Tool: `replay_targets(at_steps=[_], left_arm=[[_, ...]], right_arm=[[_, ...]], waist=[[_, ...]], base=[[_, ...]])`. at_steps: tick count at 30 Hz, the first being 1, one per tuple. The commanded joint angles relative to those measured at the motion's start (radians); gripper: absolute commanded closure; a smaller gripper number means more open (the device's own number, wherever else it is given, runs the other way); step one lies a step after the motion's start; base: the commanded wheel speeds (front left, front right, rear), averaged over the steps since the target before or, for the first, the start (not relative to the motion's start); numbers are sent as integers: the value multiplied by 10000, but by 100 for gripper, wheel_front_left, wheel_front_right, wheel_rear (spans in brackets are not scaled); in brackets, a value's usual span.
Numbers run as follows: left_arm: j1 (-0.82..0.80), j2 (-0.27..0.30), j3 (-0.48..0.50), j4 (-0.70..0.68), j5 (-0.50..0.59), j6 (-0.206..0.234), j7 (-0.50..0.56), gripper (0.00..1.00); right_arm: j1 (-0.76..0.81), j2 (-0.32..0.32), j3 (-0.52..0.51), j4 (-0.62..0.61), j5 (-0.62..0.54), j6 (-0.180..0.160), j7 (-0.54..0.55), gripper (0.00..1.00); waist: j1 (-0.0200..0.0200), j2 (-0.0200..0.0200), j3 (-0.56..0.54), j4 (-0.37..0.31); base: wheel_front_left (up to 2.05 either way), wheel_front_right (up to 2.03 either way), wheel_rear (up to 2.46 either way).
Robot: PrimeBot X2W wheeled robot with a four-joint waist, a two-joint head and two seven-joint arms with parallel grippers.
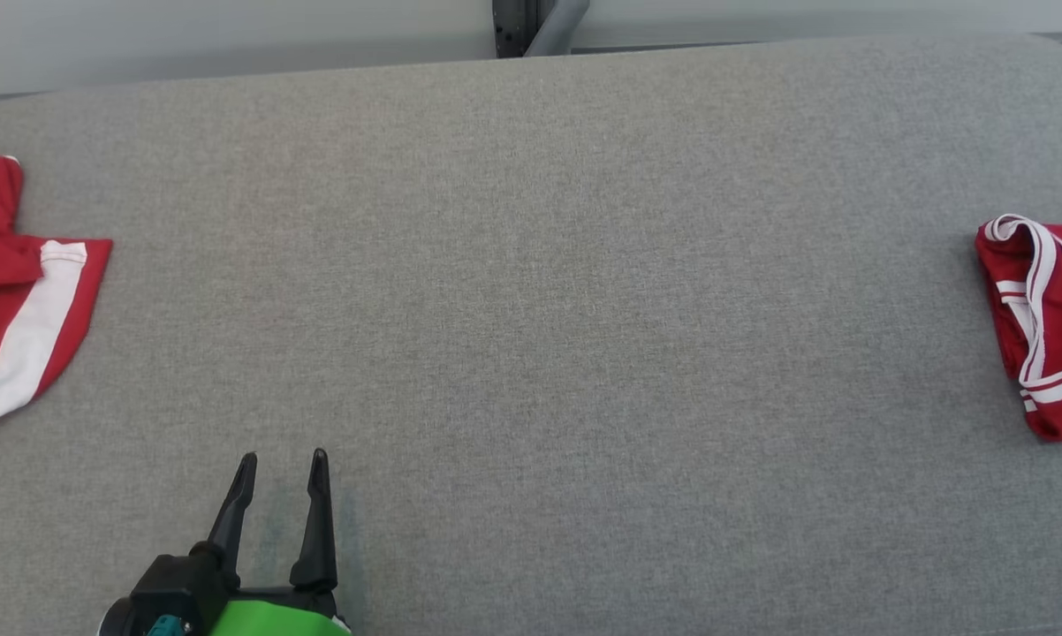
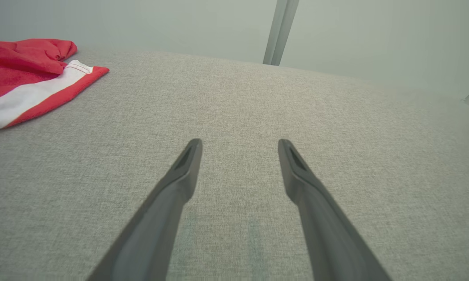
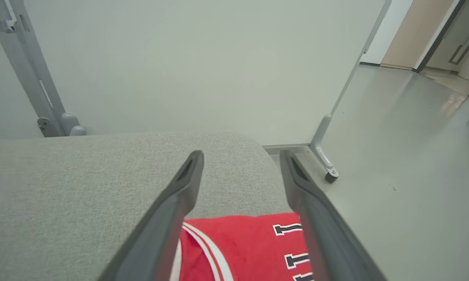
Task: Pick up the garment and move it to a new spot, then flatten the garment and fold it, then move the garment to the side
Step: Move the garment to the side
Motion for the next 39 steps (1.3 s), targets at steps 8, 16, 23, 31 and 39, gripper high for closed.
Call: replay_targets(at_steps=[8, 16, 23, 31, 39], left_arm=[[590, 26, 81, 115, -330, 255, -27, 0], [976, 24, 224, 242, -328, 238, -26, 0], [1185, 26, 262, 390, -314, 180, -27, 0], [1244, 26, 285, 610, -349, 153, -27, 0], [1198, 26, 243, 721, -460, 173, -27, 0]], right_arm=[[2465, 704, 531, -2432, 689, -13, -625, 0], [4845, 2308, 69, -5120, -196, -11, -690, 0], [6465, 3631, 240, -6420, -1151, -13, -696, 0], [7351, 4359, 525, -6534, -1628, -13, -696, 0], [7634, 4674, 604, -6239, -1818, -13, -697, 0]], waist=[[0, 0, -1170, 289], [0, 0, -1787, 501], [0, 0, -2129, 595], [0, 0, -2272, 710], [0, 0, -2350, 768]], base=[[0, 0, 0], [0, 0, 0], [0, 0, 0], [0, 0, 0], [0, 0, 0]])
